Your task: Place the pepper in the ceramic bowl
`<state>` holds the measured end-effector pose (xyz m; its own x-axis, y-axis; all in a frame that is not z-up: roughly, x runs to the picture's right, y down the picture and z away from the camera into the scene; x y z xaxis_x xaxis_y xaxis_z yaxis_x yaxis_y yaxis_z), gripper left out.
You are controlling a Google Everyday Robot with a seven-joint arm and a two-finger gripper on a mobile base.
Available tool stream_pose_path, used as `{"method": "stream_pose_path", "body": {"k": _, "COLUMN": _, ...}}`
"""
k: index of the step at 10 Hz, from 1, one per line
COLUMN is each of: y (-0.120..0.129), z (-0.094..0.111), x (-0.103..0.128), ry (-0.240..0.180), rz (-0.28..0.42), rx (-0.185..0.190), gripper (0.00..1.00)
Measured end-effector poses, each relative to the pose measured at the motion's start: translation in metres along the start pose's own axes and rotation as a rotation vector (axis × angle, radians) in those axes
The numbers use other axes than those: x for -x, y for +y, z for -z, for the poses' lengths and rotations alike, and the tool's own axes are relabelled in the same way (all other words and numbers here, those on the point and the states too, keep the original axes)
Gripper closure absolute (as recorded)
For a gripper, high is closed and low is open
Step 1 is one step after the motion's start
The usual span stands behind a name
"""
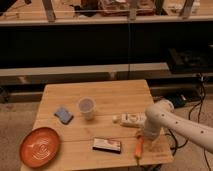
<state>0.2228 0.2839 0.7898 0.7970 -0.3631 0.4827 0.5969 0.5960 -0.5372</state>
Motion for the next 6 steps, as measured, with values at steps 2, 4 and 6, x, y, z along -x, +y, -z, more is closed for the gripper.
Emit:
{"method": "stream_pose_path", "body": {"k": 2, "y": 0.0012, "z": -0.0004, "x": -0.0025, "ry": 0.002, "rz": 0.000, "rx": -0.003, "gripper": 0.51}}
{"method": "stream_pose_path", "body": {"k": 4, "y": 0.0027, "z": -0.0008, "x": -0.0079, "ry": 0.013, "rz": 0.000, "rx": -0.006, "gripper": 0.72}}
{"method": "stream_pose_path", "body": {"k": 6, "y": 0.0024, "z": 0.0005, "x": -0.0094, "ry": 0.019, "rz": 0.003, "rx": -0.006, "gripper": 0.85}}
